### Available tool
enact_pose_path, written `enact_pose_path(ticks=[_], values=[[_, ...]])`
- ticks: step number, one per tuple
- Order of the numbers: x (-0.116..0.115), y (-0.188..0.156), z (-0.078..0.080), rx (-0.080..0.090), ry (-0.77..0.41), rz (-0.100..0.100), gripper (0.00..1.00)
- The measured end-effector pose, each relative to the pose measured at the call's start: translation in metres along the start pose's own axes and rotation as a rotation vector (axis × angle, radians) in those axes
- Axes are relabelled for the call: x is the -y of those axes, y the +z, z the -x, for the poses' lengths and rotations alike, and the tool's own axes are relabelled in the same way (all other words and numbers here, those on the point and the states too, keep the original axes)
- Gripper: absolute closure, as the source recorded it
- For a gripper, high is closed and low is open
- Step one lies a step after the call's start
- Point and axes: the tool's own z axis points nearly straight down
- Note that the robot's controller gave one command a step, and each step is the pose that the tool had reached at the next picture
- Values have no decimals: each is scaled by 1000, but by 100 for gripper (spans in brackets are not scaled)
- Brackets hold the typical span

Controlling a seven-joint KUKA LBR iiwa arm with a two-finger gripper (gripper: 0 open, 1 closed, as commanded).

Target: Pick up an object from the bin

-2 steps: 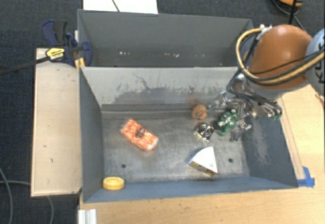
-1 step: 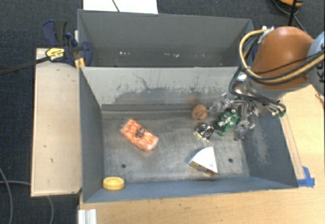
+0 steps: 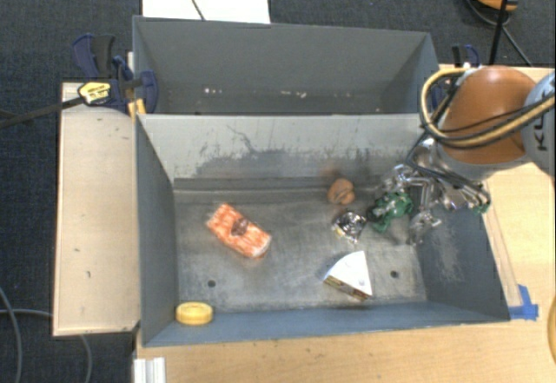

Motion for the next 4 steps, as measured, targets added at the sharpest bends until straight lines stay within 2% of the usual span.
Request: enact_pose_path(ticks=[1, 2, 3, 4], values=[[22, 20, -5, 10, -121, 4, 100], [22, 20, -5, 10, -119, 4, 100], [24, -37, -3, 0, -119, -1, 100], [23, -49, -4, -2, -115, 1, 100]])
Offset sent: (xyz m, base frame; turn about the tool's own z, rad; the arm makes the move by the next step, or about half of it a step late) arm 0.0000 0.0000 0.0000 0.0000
